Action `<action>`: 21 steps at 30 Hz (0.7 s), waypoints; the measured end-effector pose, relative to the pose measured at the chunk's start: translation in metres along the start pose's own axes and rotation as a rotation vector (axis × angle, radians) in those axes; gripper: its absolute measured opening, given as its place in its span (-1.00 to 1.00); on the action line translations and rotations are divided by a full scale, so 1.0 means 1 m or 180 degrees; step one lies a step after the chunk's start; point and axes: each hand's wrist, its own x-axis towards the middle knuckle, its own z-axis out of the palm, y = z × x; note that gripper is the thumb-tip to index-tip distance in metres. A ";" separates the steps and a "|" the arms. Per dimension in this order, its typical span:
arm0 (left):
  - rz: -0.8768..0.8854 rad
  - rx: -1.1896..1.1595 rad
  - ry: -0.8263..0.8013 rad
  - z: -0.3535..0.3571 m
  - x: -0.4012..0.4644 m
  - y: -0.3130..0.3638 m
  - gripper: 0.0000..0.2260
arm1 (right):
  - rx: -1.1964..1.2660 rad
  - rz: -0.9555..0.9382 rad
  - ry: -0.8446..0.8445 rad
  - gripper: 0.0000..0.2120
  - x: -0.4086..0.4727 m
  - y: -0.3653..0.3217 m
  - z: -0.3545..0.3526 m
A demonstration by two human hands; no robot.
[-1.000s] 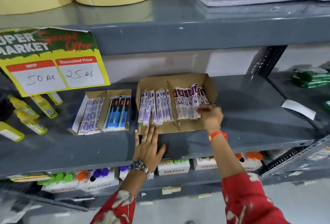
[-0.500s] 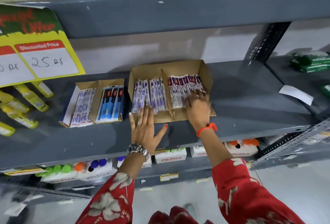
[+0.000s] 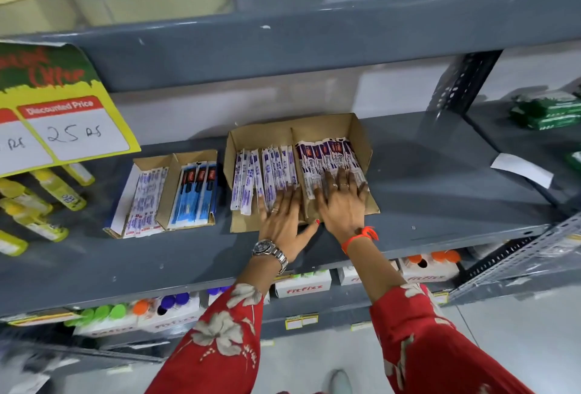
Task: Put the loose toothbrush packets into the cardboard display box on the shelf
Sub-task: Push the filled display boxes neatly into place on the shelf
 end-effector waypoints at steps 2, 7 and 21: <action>0.0007 -0.0003 0.0007 0.002 0.000 0.000 -0.22 | -0.0021 -0.0020 -0.0021 -0.48 0.000 0.001 0.001; -0.0124 0.0171 -0.0014 -0.003 -0.002 -0.006 -0.23 | -0.0136 -0.0095 -0.0006 -0.42 0.000 0.001 0.004; -0.0462 0.0424 -0.0344 -0.008 -0.003 -0.006 0.04 | -0.0035 -0.0227 0.0093 -0.43 -0.002 0.002 0.000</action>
